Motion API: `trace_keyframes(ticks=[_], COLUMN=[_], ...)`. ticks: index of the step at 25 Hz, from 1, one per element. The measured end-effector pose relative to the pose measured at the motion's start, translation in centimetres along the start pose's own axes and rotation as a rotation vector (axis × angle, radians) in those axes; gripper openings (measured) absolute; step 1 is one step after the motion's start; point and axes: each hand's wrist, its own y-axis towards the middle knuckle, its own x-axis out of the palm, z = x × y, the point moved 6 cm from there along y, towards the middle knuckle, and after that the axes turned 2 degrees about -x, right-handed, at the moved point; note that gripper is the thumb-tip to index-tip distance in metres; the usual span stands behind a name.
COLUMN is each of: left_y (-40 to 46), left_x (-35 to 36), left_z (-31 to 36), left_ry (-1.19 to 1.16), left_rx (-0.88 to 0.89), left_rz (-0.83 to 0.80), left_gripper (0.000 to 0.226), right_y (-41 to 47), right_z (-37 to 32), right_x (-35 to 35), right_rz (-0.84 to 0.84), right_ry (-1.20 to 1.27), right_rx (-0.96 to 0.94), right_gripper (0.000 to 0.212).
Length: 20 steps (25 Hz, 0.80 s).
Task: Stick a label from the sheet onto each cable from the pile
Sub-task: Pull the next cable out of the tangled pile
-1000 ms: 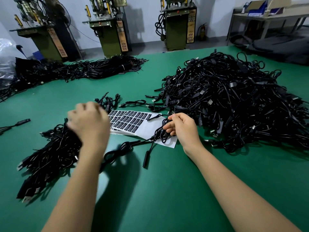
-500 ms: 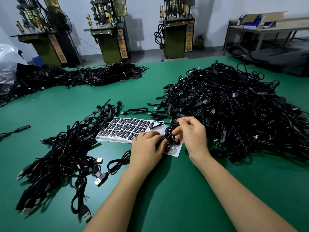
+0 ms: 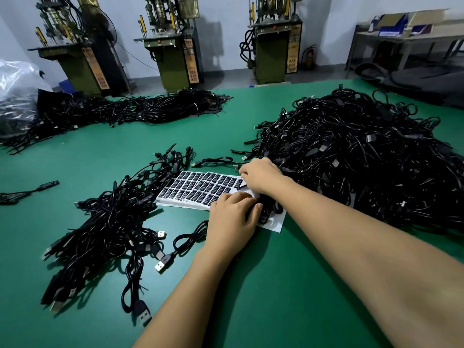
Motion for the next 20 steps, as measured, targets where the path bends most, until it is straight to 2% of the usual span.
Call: trace_keyframes(ticks=[2,7,9,12,15,18,20], left_y=[0.0,0.1,0.0,0.0,-0.1,-0.6,-0.9], left_x=[0.0,0.1,0.1,0.1,-0.7,-2.3,-3.4], left_z=[-0.1,-0.2,-0.2,-0.1,0.5,1.0,1.2], left_ry=[0.006,0.004,0.000,-0.002,-0.029,-0.066,-0.060], left_rx=[-0.006,0.001,0.003,0.013,0.055,0.068,0.096], left_rz=[0.000,0.010,0.014,0.007,0.106,0.314,0.453], left_gripper=[0.024,0.023,0.022,0.022,0.019,0.019,0.020], right_y=[-0.2,-3.0,-4.5,-6.4,-7.8,-8.9,-9.5], right_z=[0.7,2.7,3.3,4.2,4.6,4.4,4.3], right_x=[-0.3,-3.9,-6.2,-8.7,-8.3,-5.3,-3.7], right_rz=[0.084,0.472,0.613,0.722,0.683,0.507,0.389], right_ry=[0.065,0.636,0.763,1.001,1.332,1.860,2.089], right_rx=[0.073,0.135,0.121,0.070,0.095,0.157,0.107], right_gripper=[0.024,0.024,0.021,0.020,0.017,0.017,0.015])
